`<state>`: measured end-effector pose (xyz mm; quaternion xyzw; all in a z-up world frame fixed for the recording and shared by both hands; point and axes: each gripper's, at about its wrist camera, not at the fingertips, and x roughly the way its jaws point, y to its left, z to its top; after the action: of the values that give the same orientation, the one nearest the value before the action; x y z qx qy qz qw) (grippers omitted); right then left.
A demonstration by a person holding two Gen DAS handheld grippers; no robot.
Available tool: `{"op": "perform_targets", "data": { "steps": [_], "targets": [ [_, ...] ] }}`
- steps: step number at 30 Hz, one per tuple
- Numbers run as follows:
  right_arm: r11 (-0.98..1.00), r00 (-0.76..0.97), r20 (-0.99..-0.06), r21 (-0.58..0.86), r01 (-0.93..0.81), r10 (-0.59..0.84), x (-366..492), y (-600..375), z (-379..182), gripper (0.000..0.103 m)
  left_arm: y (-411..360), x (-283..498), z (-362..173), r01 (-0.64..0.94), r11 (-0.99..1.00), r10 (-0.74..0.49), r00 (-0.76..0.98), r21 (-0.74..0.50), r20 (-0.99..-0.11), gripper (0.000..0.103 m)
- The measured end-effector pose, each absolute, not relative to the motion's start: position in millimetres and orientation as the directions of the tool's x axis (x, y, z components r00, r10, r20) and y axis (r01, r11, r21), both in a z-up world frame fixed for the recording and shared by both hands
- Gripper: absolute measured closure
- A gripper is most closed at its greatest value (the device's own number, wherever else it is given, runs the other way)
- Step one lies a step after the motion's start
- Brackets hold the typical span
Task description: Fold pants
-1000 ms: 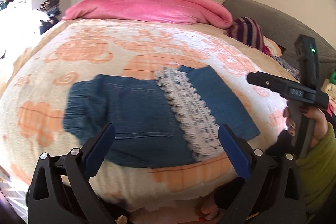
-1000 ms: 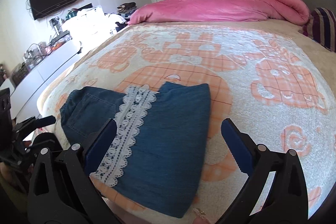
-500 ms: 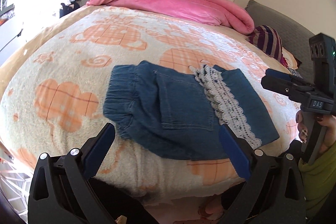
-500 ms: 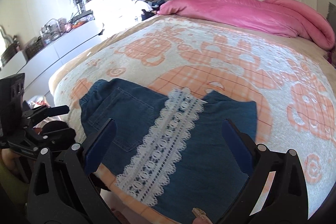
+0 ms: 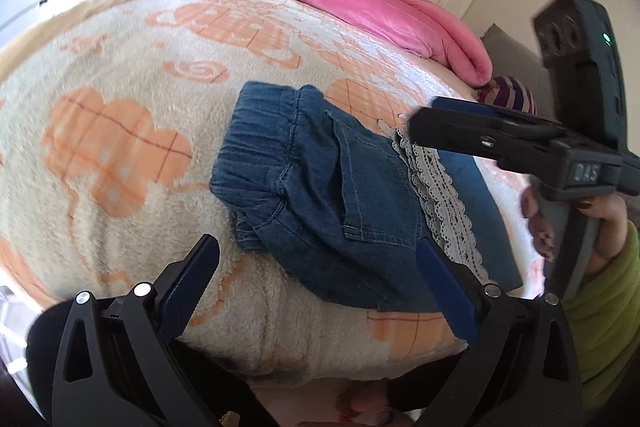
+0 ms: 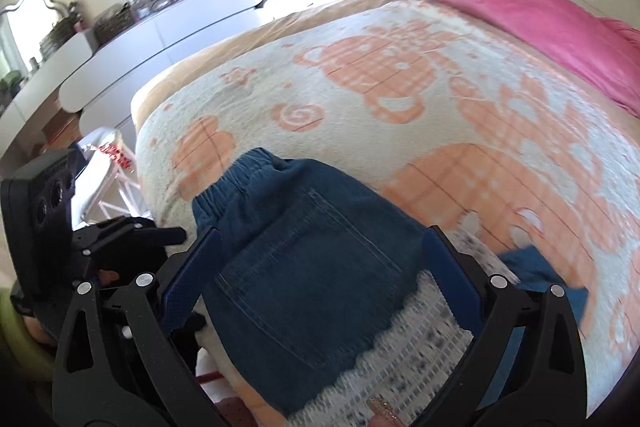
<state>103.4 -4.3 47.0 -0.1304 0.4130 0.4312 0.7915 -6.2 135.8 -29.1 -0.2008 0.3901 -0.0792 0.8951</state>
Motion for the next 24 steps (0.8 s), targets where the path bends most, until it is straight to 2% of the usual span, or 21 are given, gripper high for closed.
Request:
{"op": "perform_targets", "data": {
  "steps": [2,4,7,12,13,14,15,18,21,22,24],
  "targets": [
    [0.569,0.249,-0.779,0.163,-0.806,0.576,110,14,43,0.009,139,-2,-33,-0.017,0.886,-0.326,0.688,-0.463,-0.649,0.007],
    [0.542,0.210,-0.790,0.177,-0.821,0.576,116,34,39,0.009,142,1,-37,-0.032,0.877,-0.330,0.685,-0.479,-0.650,0.040],
    [0.514,0.155,-0.811,0.198,-0.835,0.564,124,55,30,0.009,145,4,-44,-0.041,0.868,-0.340,0.677,-0.495,-0.653,0.043],
    [0.481,0.094,-0.870,0.175,-0.859,0.484,136,88,-4,0.011,143,7,-48,-0.041,0.868,-0.342,0.674,-0.495,-0.655,0.044],
    [0.478,0.075,-0.874,0.189,-0.858,0.480,137,89,-11,0.017,143,8,-49,-0.044,0.866,-0.343,0.672,-0.498,-0.657,0.044],
    [0.470,0.045,-0.868,0.224,-0.854,0.494,138,90,-18,0.037,143,8,-50,-0.046,0.865,-0.344,0.671,-0.500,-0.657,0.044],
    [0.464,0.022,-0.859,0.254,-0.848,0.511,139,88,-20,0.045,143,9,-51,-0.048,0.864,-0.345,0.669,-0.502,-0.658,0.044],
    [0.459,-0.016,-0.808,0.350,-0.817,0.588,143,71,-15,0.062,141,10,-49,-0.044,0.864,-0.346,0.672,-0.501,-0.655,0.042],
    [0.431,-0.046,-0.724,0.459,-0.777,0.688,146,41,-2,0.068,139,10,-44,-0.034,0.867,-0.346,0.677,-0.498,-0.649,0.035],
    [0.420,-0.049,-0.699,0.482,-0.769,0.713,147,31,3,0.073,137,10,-41,-0.032,0.868,-0.345,0.679,-0.496,-0.648,0.031],
    [0.394,-0.050,-0.635,0.537,-0.746,0.771,149,2,16,0.075,133,10,-37,-0.021,0.860,-0.363,0.677,-0.510,-0.640,0.029]
  ]
}}
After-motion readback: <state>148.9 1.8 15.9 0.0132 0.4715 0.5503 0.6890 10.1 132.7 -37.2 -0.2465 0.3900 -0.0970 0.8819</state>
